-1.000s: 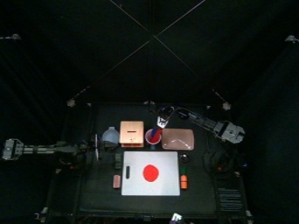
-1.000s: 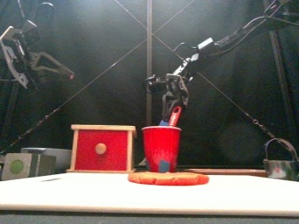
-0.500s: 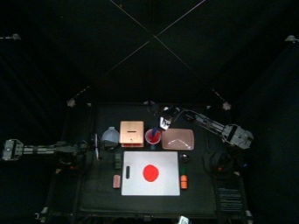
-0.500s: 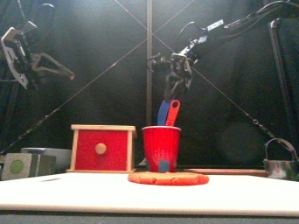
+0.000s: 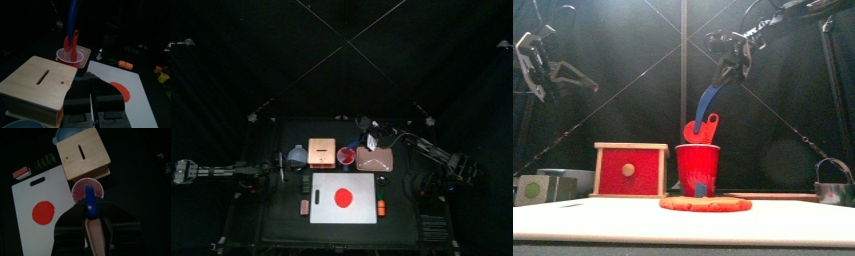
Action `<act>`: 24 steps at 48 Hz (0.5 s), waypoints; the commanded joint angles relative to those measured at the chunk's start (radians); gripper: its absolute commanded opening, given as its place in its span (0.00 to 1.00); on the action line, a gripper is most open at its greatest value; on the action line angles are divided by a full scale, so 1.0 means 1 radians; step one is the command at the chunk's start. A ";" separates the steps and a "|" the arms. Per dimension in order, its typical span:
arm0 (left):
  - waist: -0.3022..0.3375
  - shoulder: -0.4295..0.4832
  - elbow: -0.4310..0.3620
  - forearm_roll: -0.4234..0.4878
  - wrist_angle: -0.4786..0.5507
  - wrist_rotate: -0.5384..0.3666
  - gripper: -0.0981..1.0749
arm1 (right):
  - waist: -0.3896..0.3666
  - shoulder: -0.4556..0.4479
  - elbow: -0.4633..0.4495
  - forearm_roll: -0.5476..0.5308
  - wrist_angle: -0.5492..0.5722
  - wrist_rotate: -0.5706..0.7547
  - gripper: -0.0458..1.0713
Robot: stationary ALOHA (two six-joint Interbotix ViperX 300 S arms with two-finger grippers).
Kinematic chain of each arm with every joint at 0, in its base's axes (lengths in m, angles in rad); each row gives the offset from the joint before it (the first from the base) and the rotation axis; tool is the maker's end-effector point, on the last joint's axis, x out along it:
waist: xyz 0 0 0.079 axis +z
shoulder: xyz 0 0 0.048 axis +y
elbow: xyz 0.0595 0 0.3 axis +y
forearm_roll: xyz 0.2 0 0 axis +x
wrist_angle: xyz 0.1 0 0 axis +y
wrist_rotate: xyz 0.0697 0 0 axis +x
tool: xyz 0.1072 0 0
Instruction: Cut dough in half with pizza cutter
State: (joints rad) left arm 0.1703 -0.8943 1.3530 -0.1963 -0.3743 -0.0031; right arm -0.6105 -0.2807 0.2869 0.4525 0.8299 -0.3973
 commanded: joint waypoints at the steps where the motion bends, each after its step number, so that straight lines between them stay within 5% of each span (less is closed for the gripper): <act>1: 0.005 0.005 -0.025 0.000 -0.006 0.003 0.10 | 0.003 -0.097 0.060 0.021 -0.091 -0.005 0.40; 9: 0.009 0.005 -0.035 0.008 -0.008 0.009 0.10 | 0.063 -0.225 0.235 0.064 -0.275 -0.012 0.39; 24: 0.017 0.005 -0.063 0.067 -0.008 0.011 0.10 | 0.314 -0.443 0.535 0.069 -0.664 0.000 0.39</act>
State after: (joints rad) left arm 0.1841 -0.8928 1.3223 -0.1457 -0.3743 0.0061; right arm -0.3574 -0.6857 0.7869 0.5200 0.2500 -0.3988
